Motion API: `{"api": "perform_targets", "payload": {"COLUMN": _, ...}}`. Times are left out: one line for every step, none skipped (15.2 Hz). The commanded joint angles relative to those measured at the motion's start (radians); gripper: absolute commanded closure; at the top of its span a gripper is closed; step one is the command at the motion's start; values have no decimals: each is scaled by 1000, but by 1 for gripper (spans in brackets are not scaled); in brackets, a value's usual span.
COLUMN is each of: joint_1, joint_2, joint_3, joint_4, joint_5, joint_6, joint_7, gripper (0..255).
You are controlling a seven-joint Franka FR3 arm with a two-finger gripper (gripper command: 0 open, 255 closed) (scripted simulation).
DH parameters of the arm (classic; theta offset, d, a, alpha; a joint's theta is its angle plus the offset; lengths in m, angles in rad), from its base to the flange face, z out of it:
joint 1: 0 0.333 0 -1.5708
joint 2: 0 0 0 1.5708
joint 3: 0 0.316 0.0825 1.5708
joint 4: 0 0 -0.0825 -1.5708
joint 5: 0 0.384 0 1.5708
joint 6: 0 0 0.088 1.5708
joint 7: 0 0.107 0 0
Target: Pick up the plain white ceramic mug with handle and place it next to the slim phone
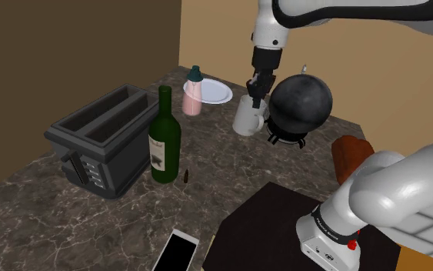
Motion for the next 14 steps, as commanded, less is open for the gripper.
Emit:
{"api": "perform_targets", "payload": {"joint_1": 23, "joint_2": -22, "joint_3": 35, "joint_4": -12, "joint_5": 26, "joint_6": -7, "joint_7": 51, "gripper": 255}}
{"api": "perform_targets", "payload": {"joint_1": 33, "joint_2": -30, "joint_3": 52, "joint_4": -17, "joint_5": 38, "joint_6": -7, "joint_7": 74, "gripper": 255}}
{"api": "perform_targets", "payload": {"joint_1": 43, "joint_2": -36, "joint_3": 68, "joint_4": -21, "joint_5": 51, "joint_6": -7, "joint_7": 97, "gripper": 255}}
{"api": "perform_targets", "payload": {"joint_1": 54, "joint_2": -41, "joint_3": 85, "joint_4": -24, "joint_5": 63, "joint_6": -7, "joint_7": 120, "gripper": 255}}
{"api": "perform_targets", "payload": {"joint_1": 64, "joint_2": -45, "joint_3": 102, "joint_4": -26, "joint_5": 75, "joint_6": -6, "joint_7": 143, "gripper": 255}}
{"api": "perform_targets", "payload": {"joint_1": 74, "joint_2": -48, "joint_3": 119, "joint_4": -27, "joint_5": 88, "joint_6": -5, "joint_7": 167, "gripper": 255}}
{"api": "perform_targets", "payload": {"joint_1": 84, "joint_2": -50, "joint_3": 136, "joint_4": -27, "joint_5": 100, "joint_6": -4, "joint_7": 191, "gripper": 255}}
{"api": "perform_targets", "payload": {"joint_1": 94, "joint_2": -51, "joint_3": 154, "joint_4": -26, "joint_5": 112, "joint_6": -3, "joint_7": 214, "gripper": 255}}
{"api": "perform_targets", "payload": {"joint_1": 104, "joint_2": -50, "joint_3": 171, "joint_4": -23, "joint_5": 124, "joint_6": -1, "joint_7": 238, "gripper": 255}}
{"api": "perform_targets", "payload": {"joint_1": 114, "joint_2": -48, "joint_3": 189, "joint_4": -20, "joint_5": 135, "joint_6": 1, "joint_7": 263, "gripper": 255}}
{"api": "perform_targets", "payload": {"joint_1": 123, "joint_2": -46, "joint_3": 207, "joint_4": -15, "joint_5": 146, "joint_6": 3, "joint_7": 287, "gripper": 255}}
{"api": "perform_targets", "payload": {"joint_1": 132, "joint_2": -42, "joint_3": 225, "joint_4": -10, "joint_5": 157, "joint_6": 6, "joint_7": 312, "gripper": 255}}
{"api": "perform_targets", "payload": {"joint_1": 141, "joint_2": -37, "joint_3": 244, "joint_4": -3, "joint_5": 167, "joint_6": 9, "joint_7": 336, "gripper": 255}}
{"api": "perform_targets", "payload": {"joint_1": 150, "joint_2": -30, "joint_3": 262, "joint_4": 5, "joint_5": 177, "joint_6": 12, "joint_7": 361, "gripper": 255}}
